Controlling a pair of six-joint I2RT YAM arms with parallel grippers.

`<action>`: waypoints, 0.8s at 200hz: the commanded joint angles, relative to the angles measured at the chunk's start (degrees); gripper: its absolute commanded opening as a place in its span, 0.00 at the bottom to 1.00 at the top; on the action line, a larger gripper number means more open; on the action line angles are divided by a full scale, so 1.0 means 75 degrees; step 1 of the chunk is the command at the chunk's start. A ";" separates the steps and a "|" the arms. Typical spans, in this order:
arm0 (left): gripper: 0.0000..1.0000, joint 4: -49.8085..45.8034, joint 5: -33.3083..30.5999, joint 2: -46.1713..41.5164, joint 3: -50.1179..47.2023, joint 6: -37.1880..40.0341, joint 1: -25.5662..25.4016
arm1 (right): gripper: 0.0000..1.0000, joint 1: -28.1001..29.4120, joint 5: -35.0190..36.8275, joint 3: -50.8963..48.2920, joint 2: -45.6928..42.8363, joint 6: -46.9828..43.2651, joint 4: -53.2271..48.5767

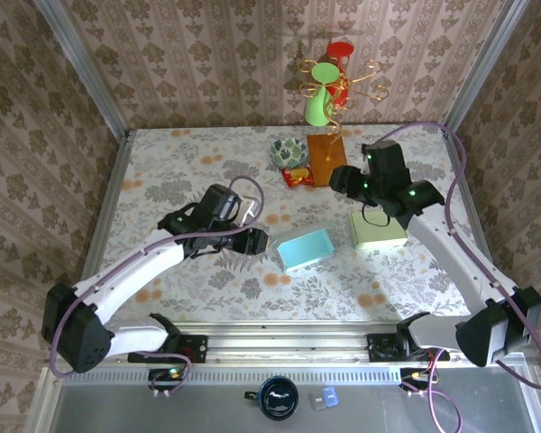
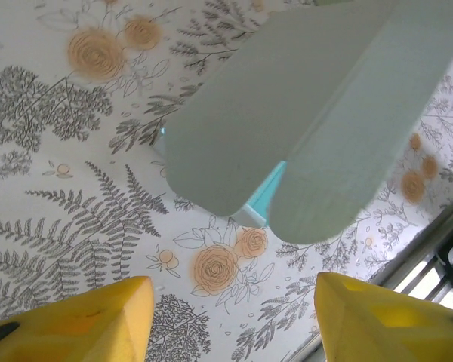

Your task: Fold the paper box

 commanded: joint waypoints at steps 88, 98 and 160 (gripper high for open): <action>0.63 0.0019 -0.2545 0.0324 0.0230 0.1770 -0.1929 | 0.68 -0.0250 -0.0149 -0.2907 -0.1488 -0.5200 0.1178; 0.63 0.0008 -0.2606 0.0428 0.0205 0.1771 -0.1974 | 0.70 -0.0242 -0.0055 -0.3118 -0.1655 -0.5366 0.1266; 0.63 0.0010 -0.3064 0.1540 0.0584 0.1471 -0.1923 | 0.74 -0.0244 -0.0028 -0.3414 -0.1405 -0.6165 0.1298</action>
